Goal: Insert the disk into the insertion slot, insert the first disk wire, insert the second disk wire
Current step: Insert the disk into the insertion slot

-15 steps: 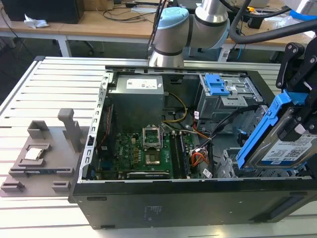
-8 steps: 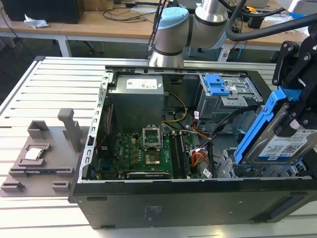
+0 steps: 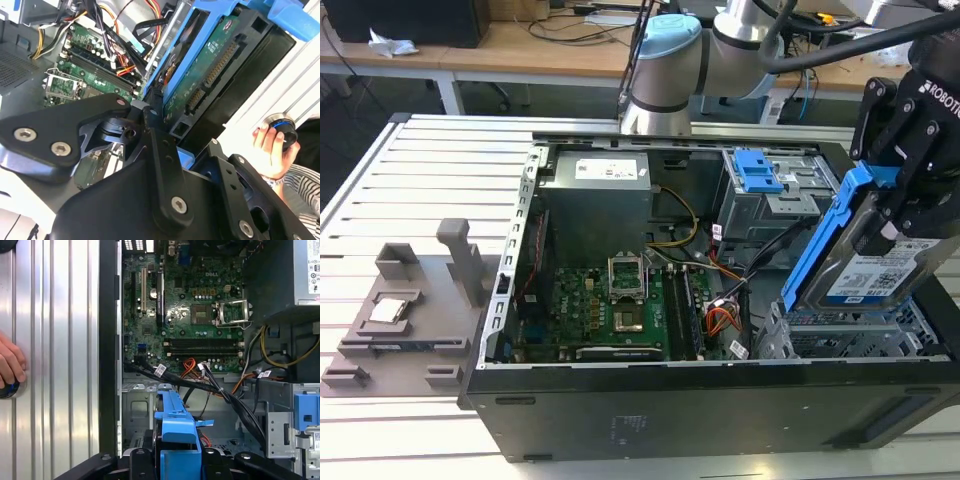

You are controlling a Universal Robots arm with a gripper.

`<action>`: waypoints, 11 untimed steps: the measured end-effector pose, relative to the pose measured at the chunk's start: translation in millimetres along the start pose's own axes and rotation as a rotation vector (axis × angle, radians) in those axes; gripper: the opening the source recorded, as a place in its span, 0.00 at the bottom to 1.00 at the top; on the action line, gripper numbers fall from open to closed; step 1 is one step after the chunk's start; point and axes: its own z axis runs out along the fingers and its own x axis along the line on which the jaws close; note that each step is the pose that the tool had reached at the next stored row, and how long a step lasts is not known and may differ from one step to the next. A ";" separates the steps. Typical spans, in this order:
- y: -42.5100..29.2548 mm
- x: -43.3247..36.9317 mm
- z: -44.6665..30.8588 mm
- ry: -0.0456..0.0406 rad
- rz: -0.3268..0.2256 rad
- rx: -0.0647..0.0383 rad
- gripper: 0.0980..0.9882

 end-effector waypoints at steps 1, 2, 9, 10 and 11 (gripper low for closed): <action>-0.6 0.0 0.9 0.0001 0.000 0.000 0.30; -1.6 0.0 2.0 0.0008 0.000 0.000 0.30; -3.0 0.0 10.1 0.0020 0.000 0.000 0.30; -3.0 0.0 11.0 0.0020 0.000 0.000 0.30; -3.1 0.0 12.0 0.0021 0.000 0.000 0.30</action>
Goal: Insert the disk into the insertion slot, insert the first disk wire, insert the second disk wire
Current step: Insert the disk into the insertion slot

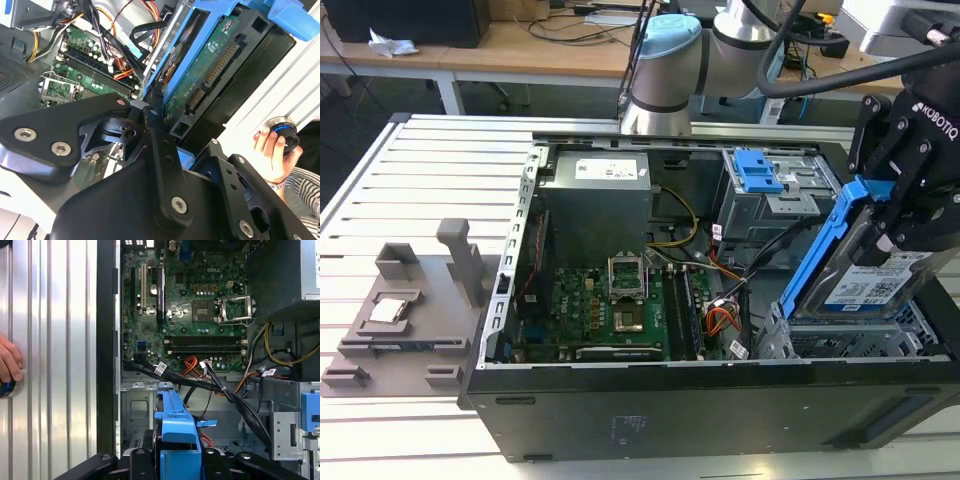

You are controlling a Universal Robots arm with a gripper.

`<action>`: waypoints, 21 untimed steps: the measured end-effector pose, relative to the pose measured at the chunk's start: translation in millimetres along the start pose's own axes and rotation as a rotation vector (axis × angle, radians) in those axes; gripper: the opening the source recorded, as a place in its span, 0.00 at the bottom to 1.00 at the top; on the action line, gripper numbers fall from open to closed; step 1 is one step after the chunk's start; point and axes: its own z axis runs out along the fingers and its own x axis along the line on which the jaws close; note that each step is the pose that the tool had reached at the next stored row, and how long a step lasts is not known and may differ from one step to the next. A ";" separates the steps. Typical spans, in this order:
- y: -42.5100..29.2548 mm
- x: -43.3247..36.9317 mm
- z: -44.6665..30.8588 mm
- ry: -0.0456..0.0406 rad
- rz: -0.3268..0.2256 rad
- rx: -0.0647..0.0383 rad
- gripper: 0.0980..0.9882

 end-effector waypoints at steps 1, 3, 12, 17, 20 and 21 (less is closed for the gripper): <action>0.0 0.0 0.9 0.0000 0.000 0.000 0.30; -0.1 0.0 3.7 -0.0001 0.000 0.000 0.30; -0.5 -0.1 13.6 0.0000 0.000 0.000 0.30; -0.7 -0.1 18.7 0.0000 0.000 0.000 0.30; -0.9 -0.1 22.2 -0.0001 0.000 0.000 0.30; -0.9 -0.1 24.0 0.0000 0.000 0.000 0.30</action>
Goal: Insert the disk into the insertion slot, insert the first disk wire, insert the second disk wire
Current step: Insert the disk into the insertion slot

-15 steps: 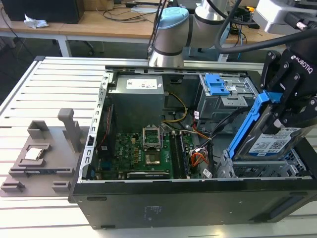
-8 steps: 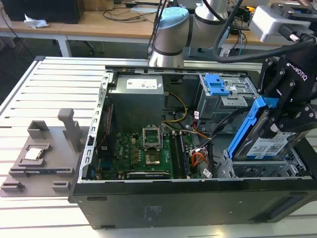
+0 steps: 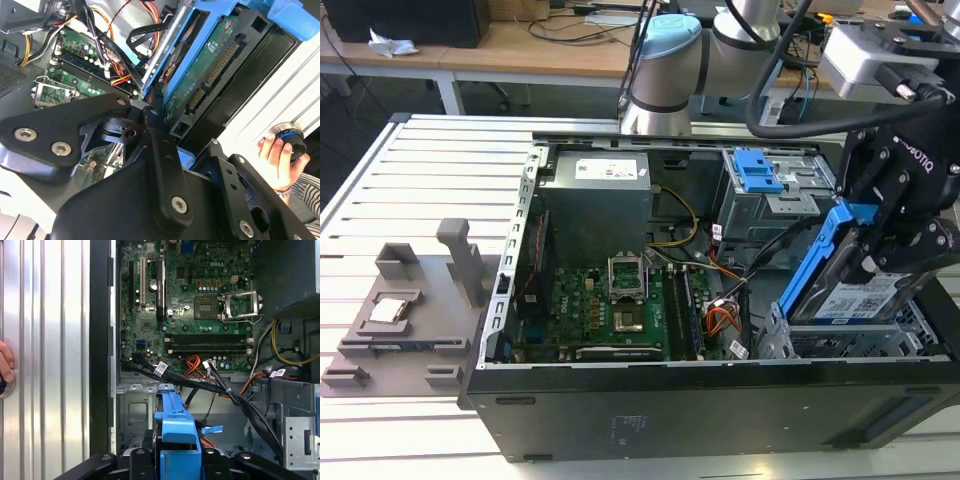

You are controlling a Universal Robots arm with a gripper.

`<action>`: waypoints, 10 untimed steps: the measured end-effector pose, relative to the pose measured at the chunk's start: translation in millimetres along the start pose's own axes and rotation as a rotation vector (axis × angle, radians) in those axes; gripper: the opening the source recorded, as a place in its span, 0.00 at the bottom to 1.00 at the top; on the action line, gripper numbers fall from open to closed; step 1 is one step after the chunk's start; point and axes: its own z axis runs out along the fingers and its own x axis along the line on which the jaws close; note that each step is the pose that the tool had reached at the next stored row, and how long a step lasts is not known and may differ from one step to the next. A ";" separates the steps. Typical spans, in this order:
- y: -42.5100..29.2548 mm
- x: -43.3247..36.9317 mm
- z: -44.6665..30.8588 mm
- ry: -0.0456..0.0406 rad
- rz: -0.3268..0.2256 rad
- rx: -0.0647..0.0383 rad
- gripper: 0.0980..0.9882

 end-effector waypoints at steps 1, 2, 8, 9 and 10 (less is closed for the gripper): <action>-0.1 0.0 2.2 0.0000 0.000 0.000 0.30; -0.2 0.0 4.1 0.0001 0.000 0.000 0.30; -0.4 -0.1 11.3 0.0000 0.000 0.000 0.30; -0.5 -0.1 11.9 0.0000 0.000 0.000 0.30; -0.5 -0.1 13.3 -0.0001 0.000 0.000 0.30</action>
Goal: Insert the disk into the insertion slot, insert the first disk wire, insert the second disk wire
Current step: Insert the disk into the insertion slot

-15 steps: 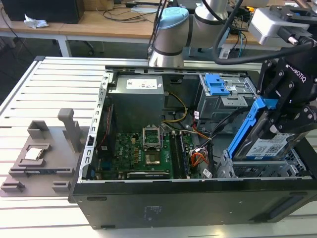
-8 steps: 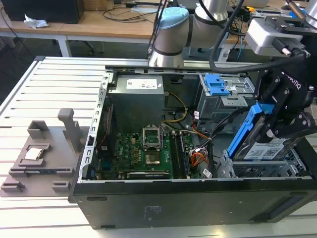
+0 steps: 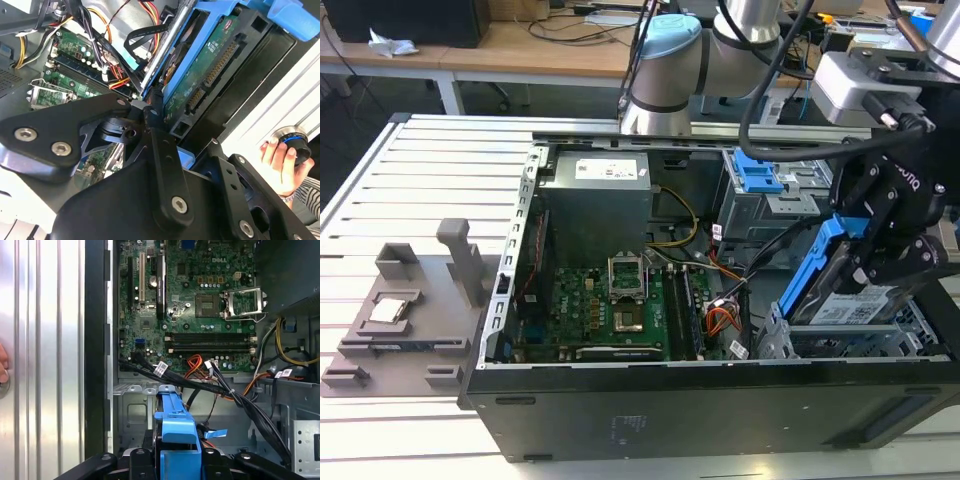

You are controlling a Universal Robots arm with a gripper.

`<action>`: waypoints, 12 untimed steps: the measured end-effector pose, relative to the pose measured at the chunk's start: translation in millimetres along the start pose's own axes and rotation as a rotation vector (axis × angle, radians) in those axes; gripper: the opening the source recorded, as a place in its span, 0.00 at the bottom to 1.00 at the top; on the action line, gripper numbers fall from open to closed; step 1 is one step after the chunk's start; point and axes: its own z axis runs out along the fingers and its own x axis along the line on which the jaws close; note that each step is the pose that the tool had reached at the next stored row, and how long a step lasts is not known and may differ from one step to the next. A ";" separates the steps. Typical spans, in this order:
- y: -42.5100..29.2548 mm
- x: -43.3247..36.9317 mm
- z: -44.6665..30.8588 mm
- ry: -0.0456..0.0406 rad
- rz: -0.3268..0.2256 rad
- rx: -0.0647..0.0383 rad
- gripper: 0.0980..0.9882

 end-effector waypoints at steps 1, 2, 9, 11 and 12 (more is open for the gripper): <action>0.0 0.0 1.3 0.0001 0.000 0.000 0.30; -0.1 0.0 2.0 0.0002 0.000 0.000 0.30; -0.3 0.0 7.5 0.0003 0.000 0.000 0.30; -0.3 0.0 7.6 0.0002 0.000 0.000 0.30; -0.3 0.0 7.6 0.0002 0.000 0.000 0.30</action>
